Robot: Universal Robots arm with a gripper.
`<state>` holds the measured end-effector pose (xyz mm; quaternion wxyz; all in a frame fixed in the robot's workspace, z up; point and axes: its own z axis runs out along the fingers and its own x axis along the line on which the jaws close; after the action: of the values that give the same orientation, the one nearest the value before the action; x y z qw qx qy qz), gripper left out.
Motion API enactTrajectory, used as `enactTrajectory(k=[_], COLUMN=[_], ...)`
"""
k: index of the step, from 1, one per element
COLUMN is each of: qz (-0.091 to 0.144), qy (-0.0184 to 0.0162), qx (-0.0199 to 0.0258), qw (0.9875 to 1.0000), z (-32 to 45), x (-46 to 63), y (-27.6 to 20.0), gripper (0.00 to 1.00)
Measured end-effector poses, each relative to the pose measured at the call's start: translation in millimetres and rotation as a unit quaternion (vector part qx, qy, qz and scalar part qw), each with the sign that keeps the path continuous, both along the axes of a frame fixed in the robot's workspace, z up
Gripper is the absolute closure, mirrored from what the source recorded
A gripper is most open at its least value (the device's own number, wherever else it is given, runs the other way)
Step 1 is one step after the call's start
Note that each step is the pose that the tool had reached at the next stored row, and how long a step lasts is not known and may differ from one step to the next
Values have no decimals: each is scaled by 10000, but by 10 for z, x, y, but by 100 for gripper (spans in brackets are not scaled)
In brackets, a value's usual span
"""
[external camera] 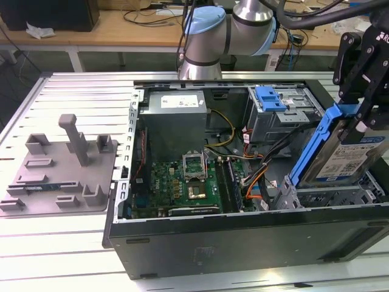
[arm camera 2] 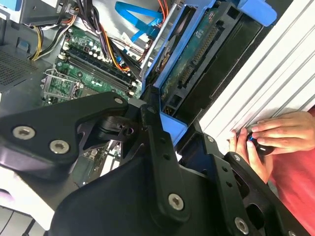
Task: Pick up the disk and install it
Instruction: 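Insert the disk into the insertion slot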
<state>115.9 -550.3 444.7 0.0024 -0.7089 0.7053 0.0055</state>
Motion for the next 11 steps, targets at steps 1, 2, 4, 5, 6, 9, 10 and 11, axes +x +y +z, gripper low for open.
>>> enactTrajectory(k=[1, 2, 4, 5, 6, 9, 10, 11], qz=[0, 0, 0, 0, 0, 0, 0, 0], qy=[0, 1, 2, 2, 2, 3, 3, 3], qx=[0, 0, 0, -1, 0, 0, 0, 0], qw=[10000, 10000, 10000, 10000, 10000, 10000, 10000, 10000], z=[-7, -16, -34, -40, -51, -77, -89, -102], x=[0, 0, 0, 0, 0, 0, 0, 0], y=[0, 0, 0, 0, 0, 0, 0, 0], gripper=[63, 63, 63, 63, 63, 63, 63, 63])
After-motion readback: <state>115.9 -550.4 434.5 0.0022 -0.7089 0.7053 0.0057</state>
